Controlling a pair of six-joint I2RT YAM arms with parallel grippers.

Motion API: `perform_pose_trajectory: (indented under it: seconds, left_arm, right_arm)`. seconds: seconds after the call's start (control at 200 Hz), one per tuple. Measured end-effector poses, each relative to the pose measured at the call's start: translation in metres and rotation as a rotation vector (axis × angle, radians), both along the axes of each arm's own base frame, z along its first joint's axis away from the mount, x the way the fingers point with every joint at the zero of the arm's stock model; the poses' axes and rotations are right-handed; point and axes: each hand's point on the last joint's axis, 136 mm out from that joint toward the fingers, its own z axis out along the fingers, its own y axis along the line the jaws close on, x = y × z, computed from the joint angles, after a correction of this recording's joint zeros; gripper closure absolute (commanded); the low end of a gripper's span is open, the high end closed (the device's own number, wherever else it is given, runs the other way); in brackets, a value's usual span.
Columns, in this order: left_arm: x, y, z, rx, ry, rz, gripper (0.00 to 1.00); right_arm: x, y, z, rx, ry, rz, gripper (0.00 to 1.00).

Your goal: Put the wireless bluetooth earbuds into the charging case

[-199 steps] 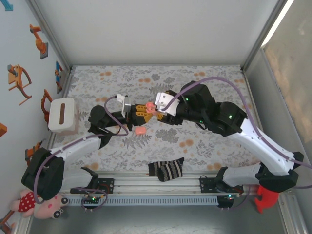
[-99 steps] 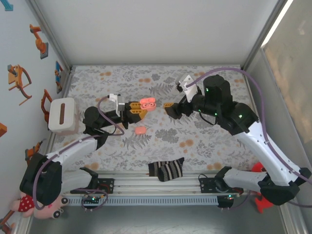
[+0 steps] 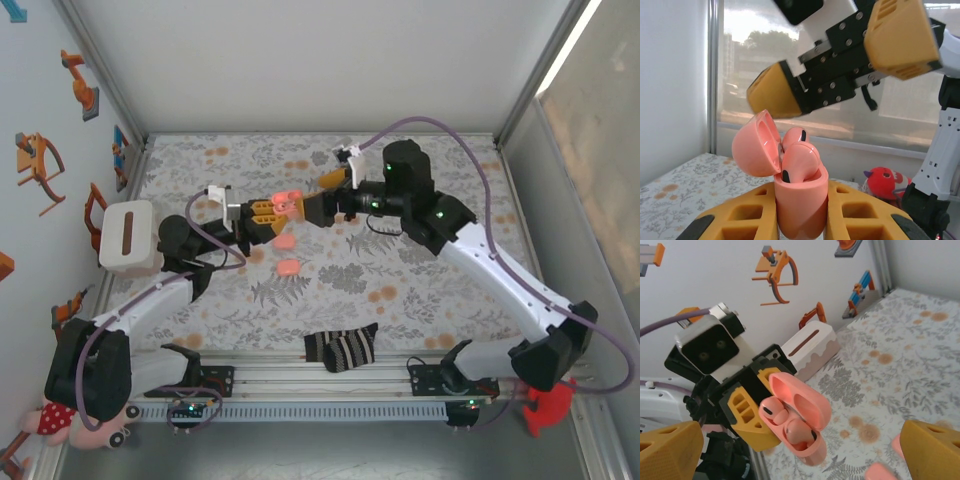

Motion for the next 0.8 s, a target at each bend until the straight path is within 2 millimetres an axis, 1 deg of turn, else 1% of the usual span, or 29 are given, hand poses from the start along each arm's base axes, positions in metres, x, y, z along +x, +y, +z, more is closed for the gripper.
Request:
perform_pose_trajectory:
  seconds: [0.06,0.155,0.326,0.451,0.556,0.801]
  left_arm:
    - [0.0,0.0,0.004,-0.004,-0.008,-0.004,1.0]
    - [-0.001,0.001,0.01,-0.007,-0.022,-0.012,1.0]
    - [-0.004,0.0,0.015,-0.007,-0.038,-0.027,1.0]
    - [-0.004,0.0,0.015,-0.005,-0.038,-0.031,1.0]
    - [-0.005,0.0,0.015,-0.004,-0.041,-0.034,1.0]
    - [-0.004,0.0,0.014,-0.001,-0.034,-0.034,1.0]
  right_arm:
    - [0.003,0.007,-0.007,0.008,0.039,0.017,0.01]
    - [0.003,0.014,-0.01,0.024,0.075,0.046,0.01]
    - [-0.006,0.021,0.0,0.069,0.077,0.103,0.03]
    - [-0.015,0.027,0.004,0.088,0.081,0.149,0.07]
    - [-0.021,0.032,0.005,0.092,0.093,0.184,0.1]
    - [-0.024,0.036,0.004,0.093,0.107,0.216,0.14]
